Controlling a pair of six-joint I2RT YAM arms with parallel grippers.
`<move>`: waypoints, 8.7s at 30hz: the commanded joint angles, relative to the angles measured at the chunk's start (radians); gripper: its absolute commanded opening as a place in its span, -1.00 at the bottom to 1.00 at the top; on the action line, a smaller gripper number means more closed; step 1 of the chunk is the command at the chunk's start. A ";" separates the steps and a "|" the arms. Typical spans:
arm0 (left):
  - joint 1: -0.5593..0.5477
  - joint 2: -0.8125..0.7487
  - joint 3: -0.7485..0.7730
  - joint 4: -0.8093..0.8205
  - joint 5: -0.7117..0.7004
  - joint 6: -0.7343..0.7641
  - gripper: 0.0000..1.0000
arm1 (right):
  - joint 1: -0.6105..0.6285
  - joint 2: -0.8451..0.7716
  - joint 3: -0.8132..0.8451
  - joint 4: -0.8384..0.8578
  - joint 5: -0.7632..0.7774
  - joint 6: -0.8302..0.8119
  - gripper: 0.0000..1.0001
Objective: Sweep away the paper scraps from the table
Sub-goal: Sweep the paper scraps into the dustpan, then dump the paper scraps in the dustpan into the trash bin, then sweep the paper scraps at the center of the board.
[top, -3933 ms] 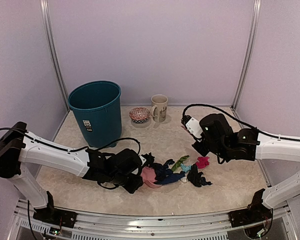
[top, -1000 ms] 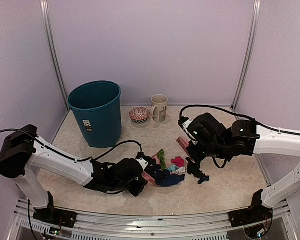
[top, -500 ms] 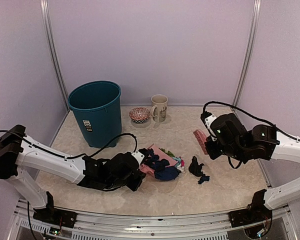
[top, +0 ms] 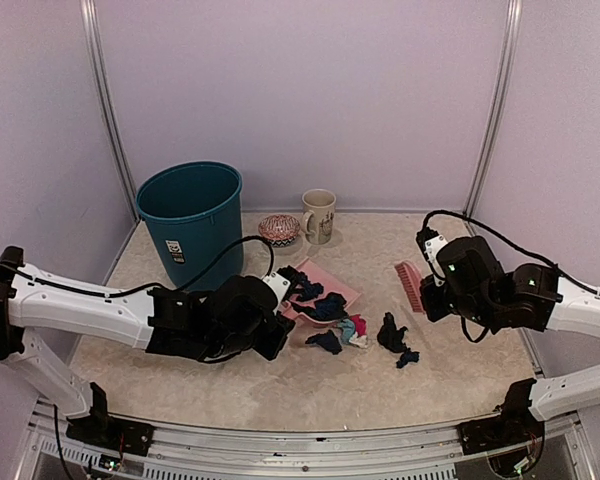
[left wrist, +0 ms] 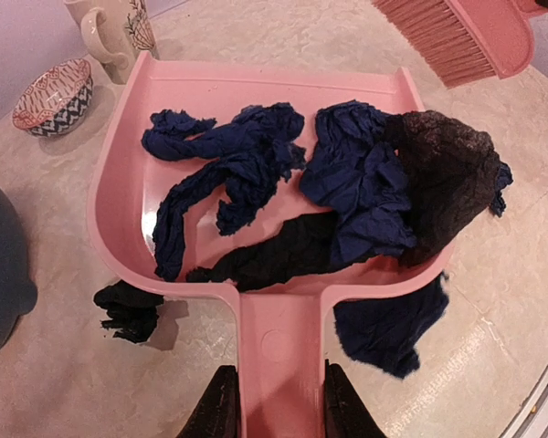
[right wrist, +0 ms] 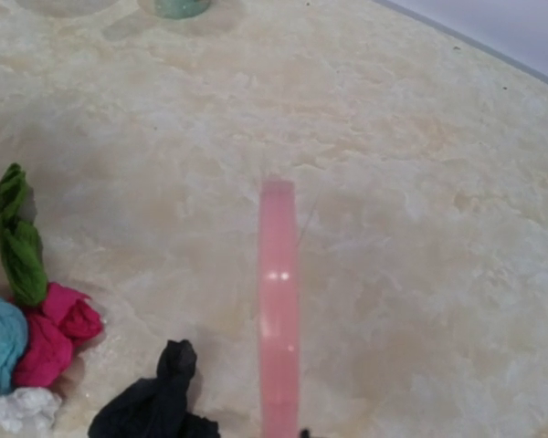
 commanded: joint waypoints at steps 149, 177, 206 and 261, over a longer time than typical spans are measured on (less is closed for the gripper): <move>0.716 -0.474 0.207 -0.227 0.571 0.099 -1.00 | -0.017 0.432 0.046 0.767 -0.846 -1.418 -1.00; 0.802 -0.506 0.086 -0.190 0.626 0.103 -1.00 | 0.019 0.930 0.426 0.605 -0.816 -1.733 -1.00; 0.826 -0.491 0.081 -0.189 0.651 0.090 -1.00 | 0.118 0.100 -0.139 0.642 -0.600 -1.334 -1.00; 0.607 -0.547 0.134 -0.216 0.503 0.064 -1.00 | -0.089 0.479 0.067 0.335 -0.670 0.220 -1.00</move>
